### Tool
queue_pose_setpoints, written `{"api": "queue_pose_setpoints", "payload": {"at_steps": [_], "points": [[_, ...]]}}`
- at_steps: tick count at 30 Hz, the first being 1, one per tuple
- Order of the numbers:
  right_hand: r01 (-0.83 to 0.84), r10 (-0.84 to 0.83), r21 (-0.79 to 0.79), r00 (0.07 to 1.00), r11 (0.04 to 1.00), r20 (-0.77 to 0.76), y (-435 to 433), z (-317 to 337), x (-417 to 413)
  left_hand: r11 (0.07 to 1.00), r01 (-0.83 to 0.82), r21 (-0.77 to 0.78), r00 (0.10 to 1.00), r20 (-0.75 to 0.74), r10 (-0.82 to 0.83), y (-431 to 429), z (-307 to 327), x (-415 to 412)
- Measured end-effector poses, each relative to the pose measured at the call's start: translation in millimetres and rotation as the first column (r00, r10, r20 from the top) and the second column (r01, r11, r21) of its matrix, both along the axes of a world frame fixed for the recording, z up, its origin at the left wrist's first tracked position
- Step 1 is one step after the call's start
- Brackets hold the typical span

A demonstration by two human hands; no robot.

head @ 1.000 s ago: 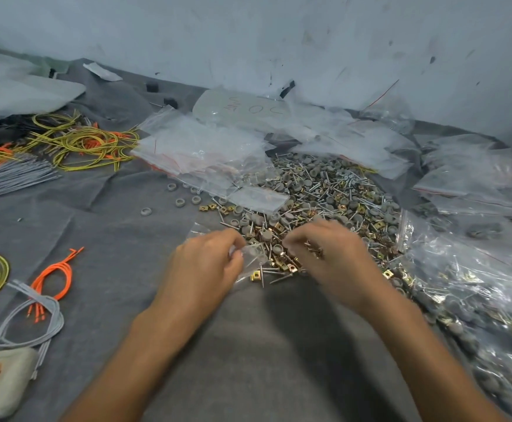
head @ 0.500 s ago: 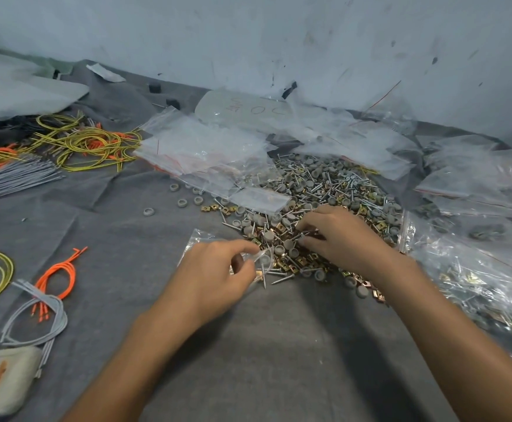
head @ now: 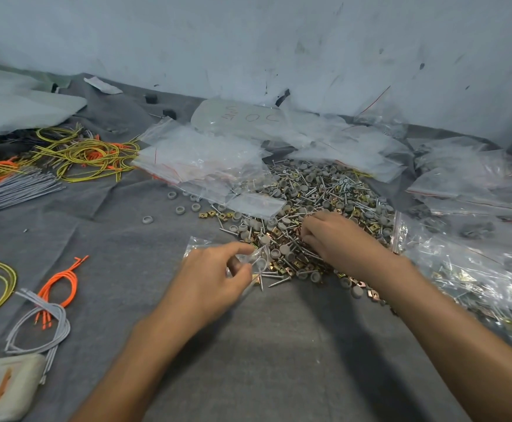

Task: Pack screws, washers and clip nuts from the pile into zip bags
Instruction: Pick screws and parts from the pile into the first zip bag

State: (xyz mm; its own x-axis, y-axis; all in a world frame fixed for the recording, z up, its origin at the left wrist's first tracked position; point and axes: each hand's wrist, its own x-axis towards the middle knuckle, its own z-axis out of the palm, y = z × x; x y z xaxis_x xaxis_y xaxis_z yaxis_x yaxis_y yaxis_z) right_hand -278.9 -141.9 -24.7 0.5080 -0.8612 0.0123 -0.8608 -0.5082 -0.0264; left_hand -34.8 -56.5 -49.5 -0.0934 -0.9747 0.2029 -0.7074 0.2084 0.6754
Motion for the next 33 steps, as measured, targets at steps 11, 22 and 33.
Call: {"api": "queue_pose_setpoints", "payload": {"at_steps": [11, 22, 33], "points": [[0.068, -0.066, 0.044, 0.997, 0.997, -0.034, 2.5, 1.5, -7.1, 1.0, 0.015, -0.007, 1.0, -0.021, -0.015, -0.5, -0.1, 0.1], [-0.145, 0.05, 0.214, 0.917, 0.966, 0.397, 67.8, 25.2, 50.9, 0.999, -0.01, -0.049, 1.0, -0.017, 0.01, 2.1, 3.3, -3.3], [0.163, -0.209, 0.132, 0.807, 0.978, 0.553, 35.9, 26.7, 30.1, 0.99, -0.036, -0.134, 0.999, -0.037, 0.031, 2.4, 1.7, 0.9]]}}
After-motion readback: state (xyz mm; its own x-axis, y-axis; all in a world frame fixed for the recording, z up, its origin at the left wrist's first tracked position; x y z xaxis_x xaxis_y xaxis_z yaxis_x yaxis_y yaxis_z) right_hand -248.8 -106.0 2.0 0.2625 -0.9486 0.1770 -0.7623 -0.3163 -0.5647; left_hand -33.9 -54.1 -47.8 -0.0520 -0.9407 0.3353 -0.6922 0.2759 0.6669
